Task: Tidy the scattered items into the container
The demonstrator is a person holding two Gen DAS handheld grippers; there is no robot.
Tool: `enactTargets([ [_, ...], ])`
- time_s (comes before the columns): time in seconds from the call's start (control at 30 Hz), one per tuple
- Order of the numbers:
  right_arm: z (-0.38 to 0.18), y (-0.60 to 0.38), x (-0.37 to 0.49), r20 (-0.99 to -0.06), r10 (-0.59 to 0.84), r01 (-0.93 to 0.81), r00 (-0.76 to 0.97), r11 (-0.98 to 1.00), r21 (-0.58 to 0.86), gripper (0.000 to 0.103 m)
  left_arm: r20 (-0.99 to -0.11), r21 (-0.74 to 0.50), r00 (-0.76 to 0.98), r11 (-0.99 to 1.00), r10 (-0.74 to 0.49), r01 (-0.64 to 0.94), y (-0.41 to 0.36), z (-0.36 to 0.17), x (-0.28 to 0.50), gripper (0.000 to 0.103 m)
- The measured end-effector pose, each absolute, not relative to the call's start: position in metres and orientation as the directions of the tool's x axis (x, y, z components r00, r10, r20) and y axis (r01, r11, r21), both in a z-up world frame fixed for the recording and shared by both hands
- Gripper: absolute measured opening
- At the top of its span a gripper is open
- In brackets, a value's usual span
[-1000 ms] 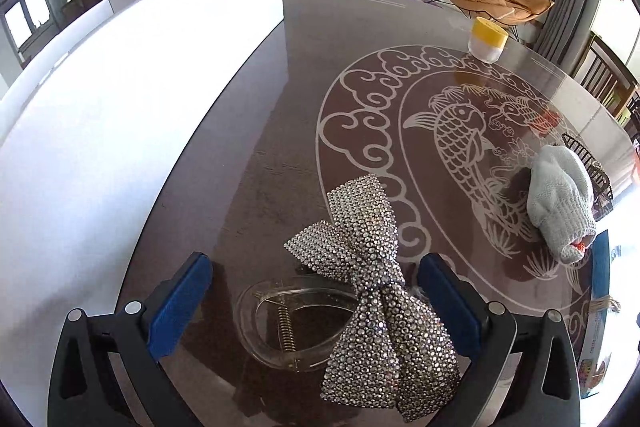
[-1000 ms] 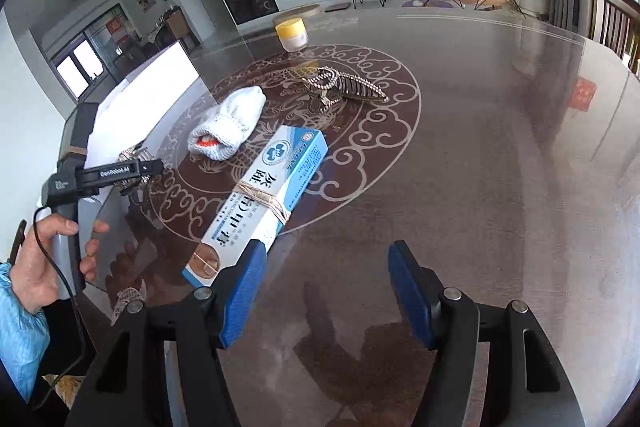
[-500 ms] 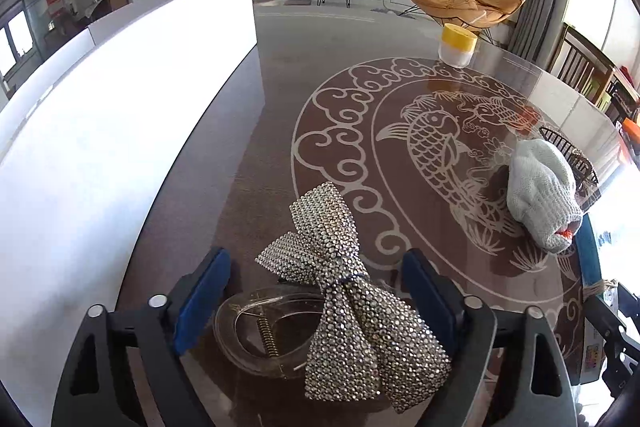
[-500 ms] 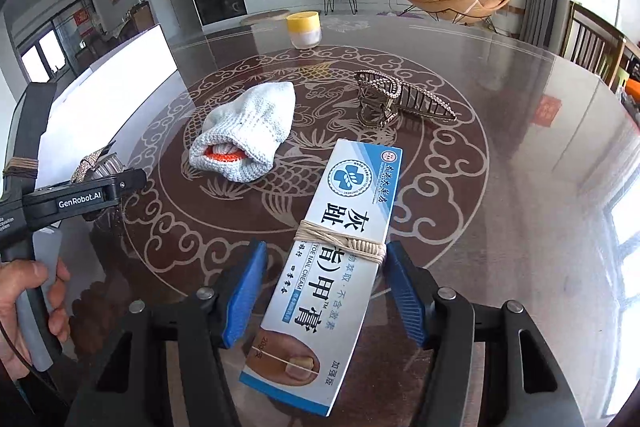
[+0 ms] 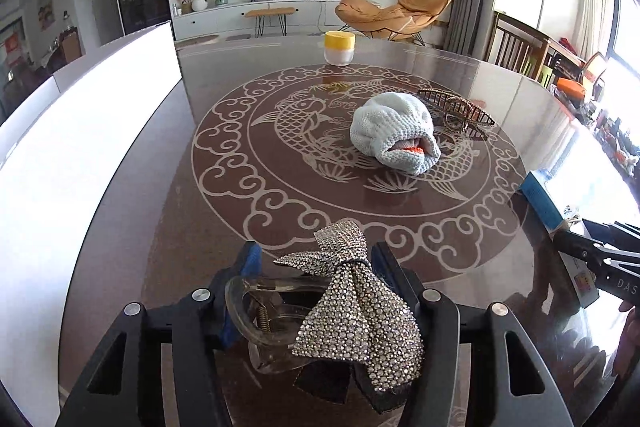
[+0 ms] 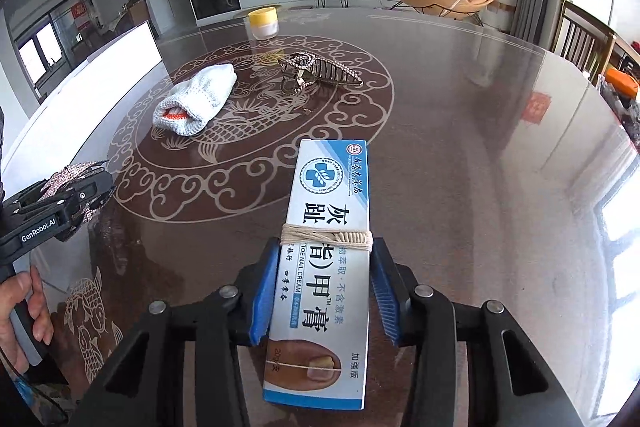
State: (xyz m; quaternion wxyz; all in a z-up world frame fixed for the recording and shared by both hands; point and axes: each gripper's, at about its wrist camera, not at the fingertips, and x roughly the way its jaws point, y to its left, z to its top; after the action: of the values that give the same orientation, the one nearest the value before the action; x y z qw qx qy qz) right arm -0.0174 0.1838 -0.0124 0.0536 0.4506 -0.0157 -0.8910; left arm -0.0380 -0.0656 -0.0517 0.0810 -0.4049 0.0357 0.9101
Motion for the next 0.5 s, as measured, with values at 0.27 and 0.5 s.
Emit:
enactTargets([
  [0.27, -0.0112, 0.1822, -0.0186, -0.801, -0.095, 0.072, -0.591, -0.995, 0.065, 0.045, -0.769, 0.023, -0.635, -0.99, 0.073, -0.142, -0.07, -0.058, -0.0449, 0.057],
  [0.5, -0.012, 0.1777, -0.0162, -0.796, -0.081, 0.066, -0.6, -0.997, 0.051, 0.045, -0.785, 0.024, -0.616, -0.991, 0.062, -0.13, -0.0717, -0.0619, -0.0469, 0.051],
])
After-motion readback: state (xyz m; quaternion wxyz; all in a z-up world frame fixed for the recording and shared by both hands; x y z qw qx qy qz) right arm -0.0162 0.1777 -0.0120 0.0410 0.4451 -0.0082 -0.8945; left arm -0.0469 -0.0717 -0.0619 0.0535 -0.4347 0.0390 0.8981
